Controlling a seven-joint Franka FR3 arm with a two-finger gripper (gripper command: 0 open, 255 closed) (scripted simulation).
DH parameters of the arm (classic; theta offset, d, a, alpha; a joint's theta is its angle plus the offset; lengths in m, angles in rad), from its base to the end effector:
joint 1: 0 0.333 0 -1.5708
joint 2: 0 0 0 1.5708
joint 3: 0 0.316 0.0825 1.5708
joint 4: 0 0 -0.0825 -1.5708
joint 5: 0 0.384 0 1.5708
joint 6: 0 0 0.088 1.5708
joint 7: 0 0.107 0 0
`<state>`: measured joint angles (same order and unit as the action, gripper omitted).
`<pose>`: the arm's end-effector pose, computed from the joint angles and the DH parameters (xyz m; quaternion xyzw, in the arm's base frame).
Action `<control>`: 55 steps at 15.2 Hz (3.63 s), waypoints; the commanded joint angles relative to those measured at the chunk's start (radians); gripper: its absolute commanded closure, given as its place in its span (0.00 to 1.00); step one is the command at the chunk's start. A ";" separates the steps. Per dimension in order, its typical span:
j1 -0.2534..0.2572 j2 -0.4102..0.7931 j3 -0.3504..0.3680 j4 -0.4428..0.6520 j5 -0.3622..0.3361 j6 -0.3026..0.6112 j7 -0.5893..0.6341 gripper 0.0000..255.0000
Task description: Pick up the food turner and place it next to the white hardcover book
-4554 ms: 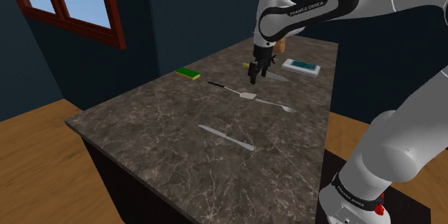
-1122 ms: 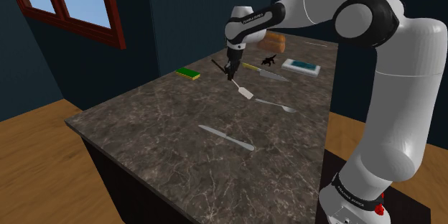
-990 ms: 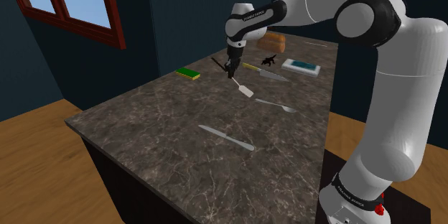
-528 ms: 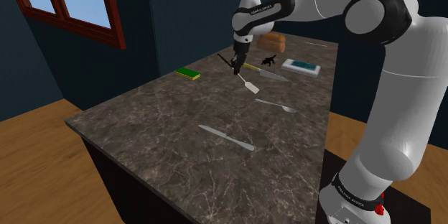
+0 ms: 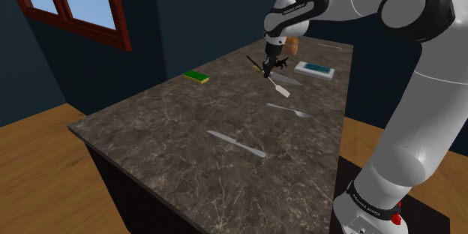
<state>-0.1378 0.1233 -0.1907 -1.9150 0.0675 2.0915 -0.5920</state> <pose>0.5644 -0.1855 0.4362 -0.9926 -0.1165 -0.0330 0.0038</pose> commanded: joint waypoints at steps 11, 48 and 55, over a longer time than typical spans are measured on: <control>-0.143 -0.088 -0.125 -0.110 0.002 0.010 -0.273 1.00; -0.427 0.164 -0.305 -0.035 0.181 0.116 -0.833 1.00; -0.427 0.164 -0.305 -0.035 0.180 0.116 -0.833 0.00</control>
<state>-0.5653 0.2868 -0.4960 -1.9497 0.2480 2.2075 -1.4253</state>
